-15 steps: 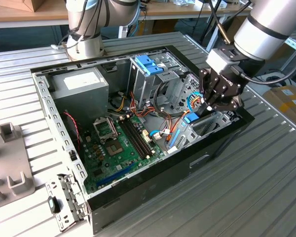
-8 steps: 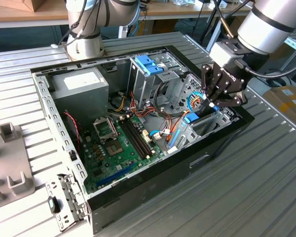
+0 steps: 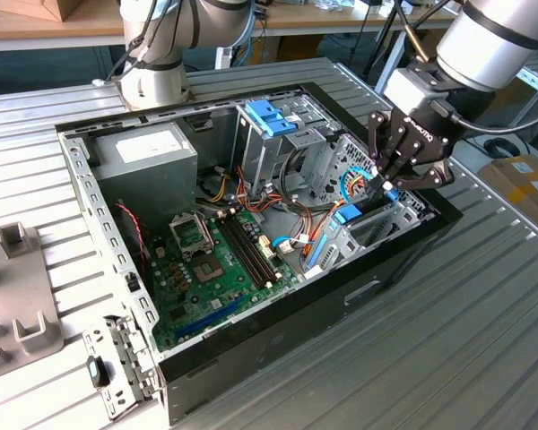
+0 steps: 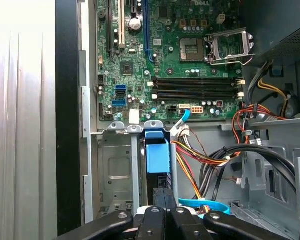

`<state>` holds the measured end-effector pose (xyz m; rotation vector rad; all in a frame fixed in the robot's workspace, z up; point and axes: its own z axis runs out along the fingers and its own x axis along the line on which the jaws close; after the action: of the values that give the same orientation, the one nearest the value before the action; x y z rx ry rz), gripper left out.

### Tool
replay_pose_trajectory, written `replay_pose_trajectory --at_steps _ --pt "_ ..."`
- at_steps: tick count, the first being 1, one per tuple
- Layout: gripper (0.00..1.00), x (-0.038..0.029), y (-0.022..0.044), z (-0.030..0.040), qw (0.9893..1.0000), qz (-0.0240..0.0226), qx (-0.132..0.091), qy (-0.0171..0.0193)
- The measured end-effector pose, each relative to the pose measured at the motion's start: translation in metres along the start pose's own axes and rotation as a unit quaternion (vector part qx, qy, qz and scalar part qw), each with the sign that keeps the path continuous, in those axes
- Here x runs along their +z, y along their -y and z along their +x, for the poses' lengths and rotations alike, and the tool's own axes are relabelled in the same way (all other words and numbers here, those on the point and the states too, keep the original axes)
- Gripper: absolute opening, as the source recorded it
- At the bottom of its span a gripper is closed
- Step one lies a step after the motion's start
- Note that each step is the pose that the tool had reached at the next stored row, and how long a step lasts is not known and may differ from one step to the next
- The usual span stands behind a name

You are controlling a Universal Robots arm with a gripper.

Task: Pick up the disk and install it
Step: 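Insert the disk into the insertion slot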

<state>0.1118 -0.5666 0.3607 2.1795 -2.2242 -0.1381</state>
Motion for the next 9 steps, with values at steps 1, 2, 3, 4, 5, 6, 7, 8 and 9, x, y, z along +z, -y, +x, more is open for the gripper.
replay_pose_trajectory --at_steps 1,2,3,4,5,6,7,8,9 --pt "0.1 -0.0014 0.0001 -0.0001 1.0 0.0 0.0 -0.0001" --pt "0.1 -0.0023 0.0002 -0.0001 1.0 0.0 0.0 0.0" --pt "0.1 -0.0034 0.0003 -0.0002 1.0 0.0 0.0 0.0" --pt "0.1 -0.0054 0.0004 -0.0003 1.0 0.0 0.0 0.0" --pt "0.1 -0.0075 0.0009 -0.0003 1.0 0.0 0.0 0.0" --pt "0.1 -0.0081 0.0013 -0.0003 1.0 0.0 0.0 0.0001" --pt "0.1 -0.0087 0.002 -0.0004 1.0 0.0 0.0 0.0001" --pt "0.1 -0.0092 0.0034 -0.0005 1.0 -0.0001 0.0 0.0" --pt "0.1 -0.0094 0.0056 -0.0005 1.0 -0.0006 0.0 0.0"
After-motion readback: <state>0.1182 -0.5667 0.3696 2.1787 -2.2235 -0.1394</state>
